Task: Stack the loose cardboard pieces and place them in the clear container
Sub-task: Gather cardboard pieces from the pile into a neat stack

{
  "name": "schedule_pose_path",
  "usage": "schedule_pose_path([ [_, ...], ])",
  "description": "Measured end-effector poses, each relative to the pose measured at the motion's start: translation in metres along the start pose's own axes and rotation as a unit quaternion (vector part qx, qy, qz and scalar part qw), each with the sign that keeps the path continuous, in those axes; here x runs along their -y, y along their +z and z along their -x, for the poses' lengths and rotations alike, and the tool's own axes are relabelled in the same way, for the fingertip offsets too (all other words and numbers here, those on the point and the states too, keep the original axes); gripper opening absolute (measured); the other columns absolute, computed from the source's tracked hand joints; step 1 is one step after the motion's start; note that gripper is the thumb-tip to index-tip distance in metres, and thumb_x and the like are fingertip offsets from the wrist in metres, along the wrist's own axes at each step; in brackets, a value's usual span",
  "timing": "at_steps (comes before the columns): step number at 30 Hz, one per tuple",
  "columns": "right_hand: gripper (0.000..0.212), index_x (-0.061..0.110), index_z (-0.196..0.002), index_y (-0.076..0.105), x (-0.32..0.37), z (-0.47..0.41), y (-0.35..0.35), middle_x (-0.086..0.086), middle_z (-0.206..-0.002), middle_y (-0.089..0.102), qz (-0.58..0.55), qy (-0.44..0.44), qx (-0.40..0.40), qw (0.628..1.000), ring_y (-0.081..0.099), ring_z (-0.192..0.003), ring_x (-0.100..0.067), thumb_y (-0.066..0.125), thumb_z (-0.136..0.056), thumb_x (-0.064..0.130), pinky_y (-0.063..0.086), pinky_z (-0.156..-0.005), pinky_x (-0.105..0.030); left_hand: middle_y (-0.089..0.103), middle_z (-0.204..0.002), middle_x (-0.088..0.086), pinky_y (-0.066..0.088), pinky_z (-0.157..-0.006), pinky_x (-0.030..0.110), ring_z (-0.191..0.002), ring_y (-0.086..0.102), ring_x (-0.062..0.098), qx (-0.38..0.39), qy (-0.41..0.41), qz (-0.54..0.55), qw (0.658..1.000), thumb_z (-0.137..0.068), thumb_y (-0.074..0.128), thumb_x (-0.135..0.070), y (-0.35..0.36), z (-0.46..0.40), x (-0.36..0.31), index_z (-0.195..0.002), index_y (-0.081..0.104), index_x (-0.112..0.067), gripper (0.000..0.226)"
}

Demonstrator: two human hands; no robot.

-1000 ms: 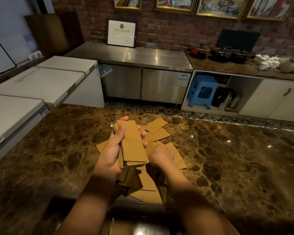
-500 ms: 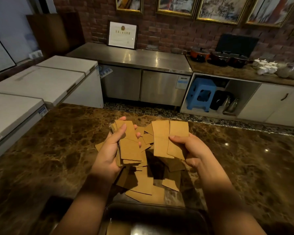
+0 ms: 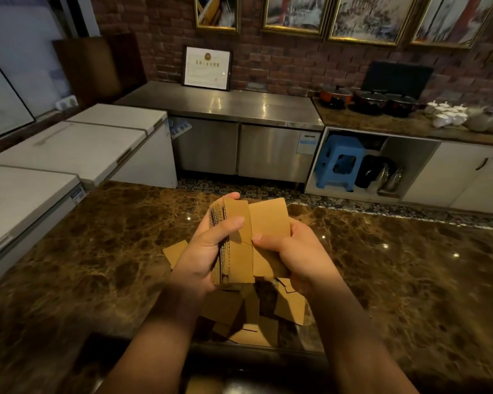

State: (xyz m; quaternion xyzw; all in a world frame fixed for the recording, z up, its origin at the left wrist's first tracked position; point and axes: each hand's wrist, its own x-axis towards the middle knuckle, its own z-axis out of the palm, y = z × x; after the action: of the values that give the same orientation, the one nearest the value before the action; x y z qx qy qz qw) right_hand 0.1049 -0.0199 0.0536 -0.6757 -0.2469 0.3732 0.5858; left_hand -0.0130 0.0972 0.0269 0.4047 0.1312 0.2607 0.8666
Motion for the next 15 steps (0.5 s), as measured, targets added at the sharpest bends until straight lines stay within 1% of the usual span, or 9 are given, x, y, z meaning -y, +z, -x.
schedule_pose_path([
  [2,0.034,0.031,-0.113,0.063,0.001,0.002,0.002,0.004,-0.106,0.075,0.005,-0.001,0.006,1.0,0.072,-0.097,-0.019,0.077,-0.085,0.02,0.061,-0.084,-0.047,0.077,-0.104,0.007,0.06,-0.067,0.046,-0.092,0.074,0.03,-0.012,0.009,-0.02,1.0,-0.07,0.075,-0.017,0.0,0.002,0.0,-0.111,0.07,-0.032,0.044],
  [4,0.033,0.026,-0.118,0.064,0.004,0.003,0.001,0.001,-0.105,0.077,-0.019,0.015,0.029,0.999,0.074,-0.097,-0.021,0.074,-0.087,0.02,0.062,-0.08,-0.045,0.076,-0.106,0.008,0.06,-0.068,0.047,-0.092,0.074,0.029,-0.032,0.013,-0.017,0.999,-0.073,0.071,-0.02,-0.002,0.003,0.0,-0.113,0.069,-0.033,0.042],
  [6,0.028,0.025,-0.117,0.064,0.007,0.004,-0.003,0.0,-0.104,0.077,-0.045,0.034,0.053,0.997,0.073,-0.095,-0.024,0.067,-0.091,0.019,0.062,-0.071,-0.043,0.075,-0.11,0.009,0.059,-0.072,0.049,-0.094,0.073,0.03,-0.041,0.005,0.012,0.999,-0.072,0.074,-0.029,-0.003,0.004,0.001,-0.113,0.069,-0.035,0.041],
  [8,0.024,0.025,-0.113,0.066,0.009,0.005,-0.007,-0.002,-0.102,0.076,-0.068,0.027,0.058,0.996,0.073,-0.095,-0.025,0.061,-0.091,0.014,0.063,-0.073,-0.047,0.076,-0.109,0.009,0.059,-0.073,0.049,-0.093,0.073,0.029,-0.04,-0.006,0.05,0.998,-0.077,0.072,-0.039,-0.002,0.002,0.001,-0.11,0.071,-0.035,0.034],
  [9,0.026,0.025,-0.111,0.068,0.01,0.006,-0.009,-0.002,-0.102,0.076,-0.072,0.003,0.05,0.996,0.072,-0.096,-0.025,0.06,-0.091,0.01,0.062,-0.077,-0.05,0.076,-0.107,0.01,0.06,-0.072,0.047,-0.089,0.073,0.028,-0.038,-0.015,0.073,0.996,-0.078,0.072,-0.041,-0.002,0.001,0.001,-0.11,0.072,-0.033,0.033],
  [11,0.033,0.025,-0.104,0.073,0.012,0.006,-0.015,-0.004,-0.105,0.076,-0.068,-0.08,0.028,0.994,0.069,-0.105,-0.03,0.057,-0.09,0.0,0.056,-0.086,-0.051,0.073,-0.103,0.014,0.06,-0.07,0.043,-0.08,0.07,0.027,-0.037,-0.032,0.114,0.992,-0.074,0.077,-0.041,-0.002,-0.002,0.001,-0.112,0.071,-0.029,0.04],
  [13,0.041,0.027,-0.084,0.078,0.015,0.008,-0.02,-0.002,-0.105,0.076,-0.077,-0.153,0.021,0.985,0.066,-0.11,-0.031,0.059,-0.086,-0.009,0.054,-0.087,-0.043,0.073,-0.103,0.016,0.058,-0.067,0.042,-0.077,0.069,0.027,-0.051,-0.042,0.117,0.991,-0.072,0.08,-0.041,-0.002,-0.004,0.001,-0.112,0.072,-0.028,0.043],
  [14,0.041,0.027,-0.075,0.078,0.015,0.008,-0.022,0.002,-0.109,0.076,-0.088,-0.174,0.03,0.98,0.066,-0.115,-0.027,0.064,-0.081,-0.011,0.055,-0.086,-0.04,0.074,-0.105,0.016,0.058,-0.066,0.043,-0.079,0.07,0.028,-0.062,-0.045,0.107,0.991,-0.072,0.079,-0.042,-0.004,-0.005,0.001,-0.111,0.073,-0.029,0.041],
  [15,0.037,0.027,-0.069,0.078,0.016,0.009,-0.023,0.005,-0.117,0.074,-0.089,-0.189,0.043,0.977,0.064,-0.119,-0.023,0.07,-0.075,-0.009,0.057,-0.087,-0.039,0.075,-0.108,0.015,0.059,-0.067,0.044,-0.082,0.072,0.029,-0.07,-0.048,0.096,0.992,-0.073,0.078,-0.044,-0.004,-0.005,0.001,-0.108,0.074,-0.03,0.039],
])
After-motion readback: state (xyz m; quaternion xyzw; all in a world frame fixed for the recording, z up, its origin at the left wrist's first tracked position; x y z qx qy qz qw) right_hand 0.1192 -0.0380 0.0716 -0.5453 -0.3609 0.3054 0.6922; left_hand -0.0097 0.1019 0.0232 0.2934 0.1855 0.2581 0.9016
